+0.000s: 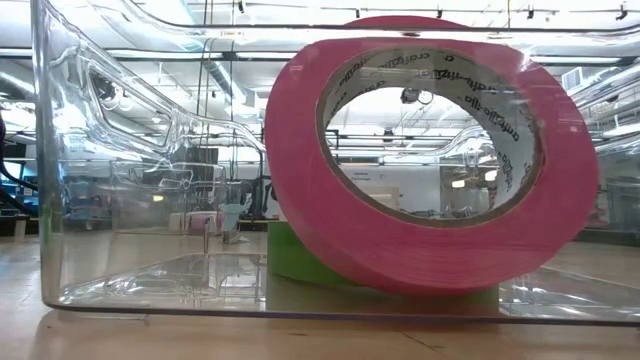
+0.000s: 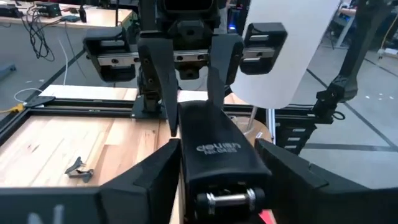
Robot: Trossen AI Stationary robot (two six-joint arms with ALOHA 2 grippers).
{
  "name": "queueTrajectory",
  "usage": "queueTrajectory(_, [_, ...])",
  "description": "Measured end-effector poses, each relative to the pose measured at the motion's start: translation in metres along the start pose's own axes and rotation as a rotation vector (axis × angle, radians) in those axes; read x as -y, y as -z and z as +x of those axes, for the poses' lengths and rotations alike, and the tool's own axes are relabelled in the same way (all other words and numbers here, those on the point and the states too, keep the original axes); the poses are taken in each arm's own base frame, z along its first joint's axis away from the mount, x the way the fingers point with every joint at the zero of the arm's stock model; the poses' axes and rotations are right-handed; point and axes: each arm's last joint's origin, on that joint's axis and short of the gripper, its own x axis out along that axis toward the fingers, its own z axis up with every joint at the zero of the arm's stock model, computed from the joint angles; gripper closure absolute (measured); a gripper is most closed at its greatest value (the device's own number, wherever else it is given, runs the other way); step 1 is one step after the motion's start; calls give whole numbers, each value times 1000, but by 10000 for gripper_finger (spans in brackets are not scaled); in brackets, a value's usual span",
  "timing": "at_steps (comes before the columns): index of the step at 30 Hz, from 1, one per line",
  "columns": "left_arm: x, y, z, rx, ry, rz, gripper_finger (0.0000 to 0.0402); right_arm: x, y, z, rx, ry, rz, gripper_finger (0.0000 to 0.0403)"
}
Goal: Pick and place Stapler, Stapler remover, tape
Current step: Put the black stapler into the top transparent bin
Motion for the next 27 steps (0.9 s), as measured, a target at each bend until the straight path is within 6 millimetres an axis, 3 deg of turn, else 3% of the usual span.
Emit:
queueTrajectory(4, [-5, 2, 3, -21, -17, -5, 265, 1, 1, 0, -5, 17, 4, 301])
queueTrajectory(17, [-9, 4, 4, -31, -65, 4, 265, 1, 3, 0, -28, 29, -11, 299])
queueTrajectory(19, [-9, 3, 2, -29, -65, 5, 265, 2, 3, 0, -30, 35, -13, 264])
queueTrajectory(23, [-14, 3, -5, -60, -131, 22, 265, 3, 5, 0, -41, 84, -2, 155])
queueTrajectory(27, [-26, 6, -19, -128, -265, 35, 265, 6, 7, -2, -59, 176, 19, 96])
